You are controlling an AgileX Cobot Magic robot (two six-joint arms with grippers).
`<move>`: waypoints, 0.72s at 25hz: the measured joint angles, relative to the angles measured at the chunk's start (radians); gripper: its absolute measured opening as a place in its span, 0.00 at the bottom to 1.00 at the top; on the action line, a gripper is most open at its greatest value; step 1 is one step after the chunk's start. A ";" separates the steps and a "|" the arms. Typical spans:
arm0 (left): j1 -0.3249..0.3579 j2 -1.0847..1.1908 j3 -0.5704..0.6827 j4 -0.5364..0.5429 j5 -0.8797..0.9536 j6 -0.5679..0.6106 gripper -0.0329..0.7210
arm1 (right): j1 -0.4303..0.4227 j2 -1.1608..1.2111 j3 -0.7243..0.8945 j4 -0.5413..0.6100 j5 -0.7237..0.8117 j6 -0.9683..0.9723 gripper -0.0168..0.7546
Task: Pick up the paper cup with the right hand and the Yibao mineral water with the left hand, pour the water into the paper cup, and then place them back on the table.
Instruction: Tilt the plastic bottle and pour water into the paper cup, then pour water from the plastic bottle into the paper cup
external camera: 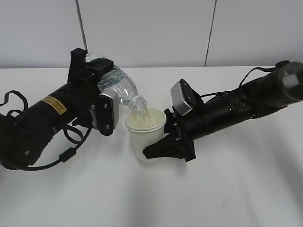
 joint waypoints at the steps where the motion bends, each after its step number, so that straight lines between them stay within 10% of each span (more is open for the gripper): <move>1: 0.000 0.000 0.000 0.000 0.000 0.003 0.50 | 0.000 0.000 0.000 -0.002 0.000 0.000 0.63; 18: 0.000 0.000 -0.001 0.000 -0.003 0.010 0.50 | 0.000 0.002 0.000 -0.018 0.000 0.000 0.63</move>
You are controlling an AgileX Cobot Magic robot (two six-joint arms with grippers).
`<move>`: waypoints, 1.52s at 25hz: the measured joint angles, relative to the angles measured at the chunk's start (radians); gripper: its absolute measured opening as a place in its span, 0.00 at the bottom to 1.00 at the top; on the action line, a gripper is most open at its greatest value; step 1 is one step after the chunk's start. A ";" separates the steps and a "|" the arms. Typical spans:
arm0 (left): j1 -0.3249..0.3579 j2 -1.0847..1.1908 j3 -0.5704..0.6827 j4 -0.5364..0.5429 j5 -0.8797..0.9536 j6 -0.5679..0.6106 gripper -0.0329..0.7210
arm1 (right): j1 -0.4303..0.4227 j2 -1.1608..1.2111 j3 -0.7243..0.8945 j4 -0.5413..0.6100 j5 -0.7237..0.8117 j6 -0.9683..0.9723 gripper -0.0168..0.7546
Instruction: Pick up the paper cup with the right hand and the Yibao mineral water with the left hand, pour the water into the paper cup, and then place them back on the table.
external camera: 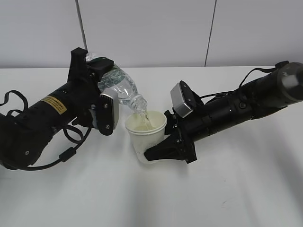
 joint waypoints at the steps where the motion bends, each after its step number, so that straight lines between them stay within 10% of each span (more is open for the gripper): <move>1: 0.000 0.000 0.000 0.000 0.000 0.000 0.50 | 0.000 0.000 0.000 0.000 0.000 0.000 0.63; 25: 0.000 0.000 0.000 -0.016 -0.007 0.043 0.50 | 0.000 0.000 0.000 -0.002 0.000 -0.007 0.63; 38: -0.068 0.000 0.000 -0.128 0.208 -0.775 0.50 | 0.000 0.000 0.000 0.021 0.000 -0.078 0.63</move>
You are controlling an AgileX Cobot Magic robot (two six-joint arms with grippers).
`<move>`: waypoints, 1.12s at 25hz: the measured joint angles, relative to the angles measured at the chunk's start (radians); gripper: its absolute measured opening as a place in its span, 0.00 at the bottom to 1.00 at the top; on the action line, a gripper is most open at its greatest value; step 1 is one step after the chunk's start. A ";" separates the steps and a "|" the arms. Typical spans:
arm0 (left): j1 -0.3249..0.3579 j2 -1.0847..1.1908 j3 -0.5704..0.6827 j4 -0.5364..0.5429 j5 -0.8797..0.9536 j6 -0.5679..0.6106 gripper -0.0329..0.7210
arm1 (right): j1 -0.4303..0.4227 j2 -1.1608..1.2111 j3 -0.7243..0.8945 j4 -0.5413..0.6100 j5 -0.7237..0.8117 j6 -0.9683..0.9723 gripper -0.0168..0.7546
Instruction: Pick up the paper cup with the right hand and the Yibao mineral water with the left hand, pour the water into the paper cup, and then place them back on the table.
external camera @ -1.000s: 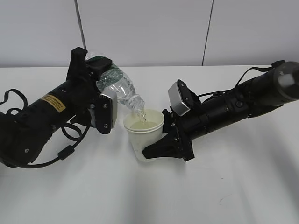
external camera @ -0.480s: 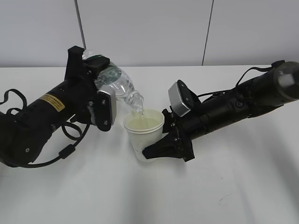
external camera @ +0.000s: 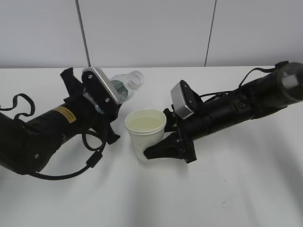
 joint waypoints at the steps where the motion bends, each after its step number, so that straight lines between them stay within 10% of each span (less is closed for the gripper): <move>1: 0.000 0.000 0.000 -0.005 0.010 -0.094 0.50 | 0.000 0.000 0.000 0.002 0.000 0.000 0.63; 16: 0.000 0.000 0.156 0.035 -0.197 -0.649 0.50 | 0.000 0.000 0.000 0.019 0.084 -0.005 0.63; 28: 0.000 -0.002 0.209 0.066 -0.217 -0.761 0.50 | -0.076 0.000 0.029 0.123 0.115 -0.005 0.63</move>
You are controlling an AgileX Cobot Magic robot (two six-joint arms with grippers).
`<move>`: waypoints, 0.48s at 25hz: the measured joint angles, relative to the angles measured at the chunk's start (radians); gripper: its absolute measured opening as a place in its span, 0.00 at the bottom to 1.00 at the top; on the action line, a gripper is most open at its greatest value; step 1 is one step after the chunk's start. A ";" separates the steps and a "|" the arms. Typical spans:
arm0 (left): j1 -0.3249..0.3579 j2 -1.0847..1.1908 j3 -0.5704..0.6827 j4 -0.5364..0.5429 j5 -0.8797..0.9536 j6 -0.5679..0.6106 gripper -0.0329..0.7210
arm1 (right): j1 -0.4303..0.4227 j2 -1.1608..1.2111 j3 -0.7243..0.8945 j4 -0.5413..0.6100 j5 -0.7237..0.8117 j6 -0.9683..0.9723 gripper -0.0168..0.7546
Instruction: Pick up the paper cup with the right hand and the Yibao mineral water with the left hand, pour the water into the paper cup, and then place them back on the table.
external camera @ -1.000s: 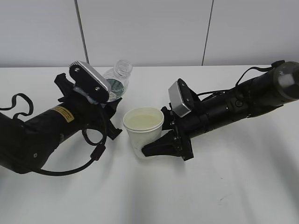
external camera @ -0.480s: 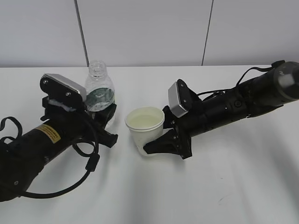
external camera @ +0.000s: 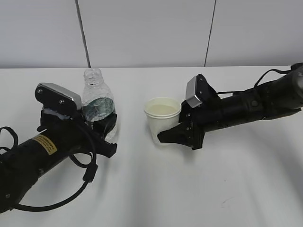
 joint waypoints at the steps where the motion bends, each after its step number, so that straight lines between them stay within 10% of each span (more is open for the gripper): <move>1: 0.000 0.000 0.004 0.004 0.000 -0.003 0.50 | -0.010 0.000 0.002 0.006 0.002 0.000 0.63; 12: 0.000 -0.002 0.004 0.011 0.000 -0.015 0.50 | -0.041 -0.011 0.076 0.125 0.013 -0.074 0.63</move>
